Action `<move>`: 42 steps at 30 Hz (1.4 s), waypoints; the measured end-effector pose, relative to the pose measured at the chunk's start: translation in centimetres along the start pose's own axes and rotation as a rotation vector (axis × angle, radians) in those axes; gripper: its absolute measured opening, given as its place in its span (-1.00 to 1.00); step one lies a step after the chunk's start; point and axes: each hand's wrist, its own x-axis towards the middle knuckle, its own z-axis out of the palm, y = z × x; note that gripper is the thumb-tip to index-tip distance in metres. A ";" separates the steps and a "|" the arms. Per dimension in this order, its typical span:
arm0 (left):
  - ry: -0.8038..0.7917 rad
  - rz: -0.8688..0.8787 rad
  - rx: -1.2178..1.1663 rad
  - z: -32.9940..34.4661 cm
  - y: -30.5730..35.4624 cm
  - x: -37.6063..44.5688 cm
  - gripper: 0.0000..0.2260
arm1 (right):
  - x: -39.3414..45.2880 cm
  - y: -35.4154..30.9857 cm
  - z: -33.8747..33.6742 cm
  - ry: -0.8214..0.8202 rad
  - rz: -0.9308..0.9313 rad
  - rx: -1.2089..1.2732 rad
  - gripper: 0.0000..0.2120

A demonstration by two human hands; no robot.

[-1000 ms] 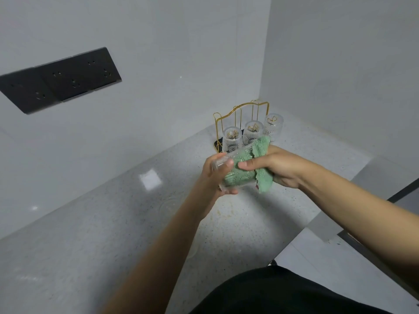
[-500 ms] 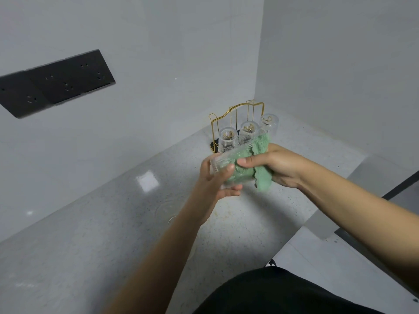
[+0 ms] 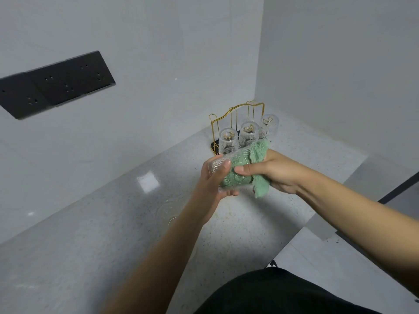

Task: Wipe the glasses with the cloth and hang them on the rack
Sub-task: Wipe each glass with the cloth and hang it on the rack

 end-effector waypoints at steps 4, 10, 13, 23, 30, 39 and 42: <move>-0.073 -0.176 0.034 0.1 1.7 -0.2 -0.56 | -0.7 0.5 0.6 -0.115 -0.055 -0.417 -0.78; -0.034 -0.072 0.054 0.0 1.0 -0.7 -0.53 | -0.5 0.1 0.3 0.018 -0.034 -0.027 -0.72; 0.062 0.018 0.070 0.1 0.7 -0.4 -0.43 | -0.2 0.3 0.6 0.052 0.032 0.131 -0.68; -0.133 -0.393 0.109 -1.1 2.0 -0.5 -0.42 | -1.3 0.7 0.4 -0.236 -0.343 -1.197 -0.77; -0.462 -0.257 0.093 -2.1 2.1 -0.3 -0.16 | 0.0 -2.8 -0.3 -0.527 -0.119 -0.708 -0.86; -0.236 -0.242 -0.215 -1.5 1.3 0.0 -0.21 | 0.9 -0.9 -1.5 0.232 -0.128 -0.296 -0.91; -0.068 -0.162 -0.326 -0.8 1.7 -0.5 -0.57 | 1.4 1.2 -0.6 0.522 -0.134 -0.163 -0.96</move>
